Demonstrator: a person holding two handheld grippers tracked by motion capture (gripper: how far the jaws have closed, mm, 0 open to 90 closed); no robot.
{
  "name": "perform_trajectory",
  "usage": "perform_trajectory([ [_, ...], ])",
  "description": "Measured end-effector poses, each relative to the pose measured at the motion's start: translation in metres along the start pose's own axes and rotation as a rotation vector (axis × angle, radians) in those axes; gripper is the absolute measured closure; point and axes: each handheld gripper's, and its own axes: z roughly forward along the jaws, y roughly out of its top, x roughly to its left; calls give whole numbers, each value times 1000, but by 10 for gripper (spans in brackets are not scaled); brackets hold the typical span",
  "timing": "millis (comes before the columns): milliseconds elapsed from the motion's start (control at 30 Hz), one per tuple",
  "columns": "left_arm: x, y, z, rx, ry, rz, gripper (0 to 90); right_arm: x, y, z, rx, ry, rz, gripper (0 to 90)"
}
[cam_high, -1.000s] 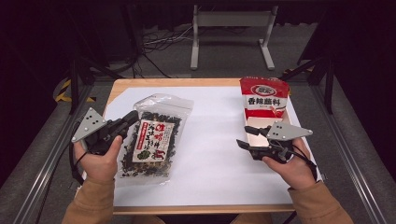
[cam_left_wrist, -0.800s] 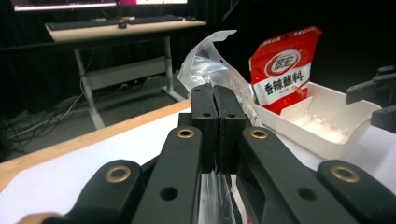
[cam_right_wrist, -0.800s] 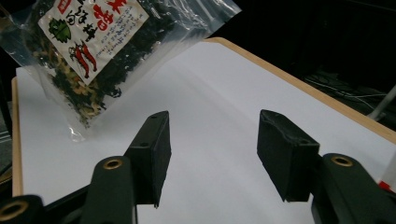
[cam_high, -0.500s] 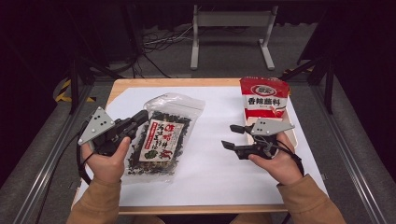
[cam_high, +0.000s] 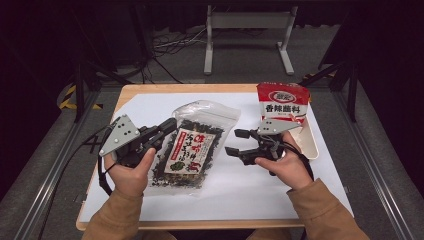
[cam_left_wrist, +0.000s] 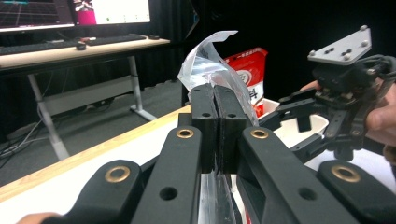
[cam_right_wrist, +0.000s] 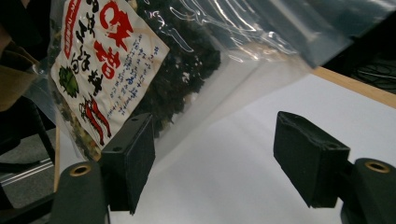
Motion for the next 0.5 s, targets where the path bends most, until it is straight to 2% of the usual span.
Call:
perform_trajectory([
  [267, -6, 0, 7, -8, -22, 6, 881, 1, 0, 11, 8, 55, 36, 272],
  [333, -6, 0, 7, -10, -33, 4, 880, -1, 0, 12, 4, 92, 57, 265],
  [400, -6, -1, 6, -19, -44, -5, 880, -3, -1, 14, 0, 108, 70, 266],
  [500, -7, 0, 6, -21, -48, 5, 880, -6, -3, 18, 6, 130, 94, 265],
])
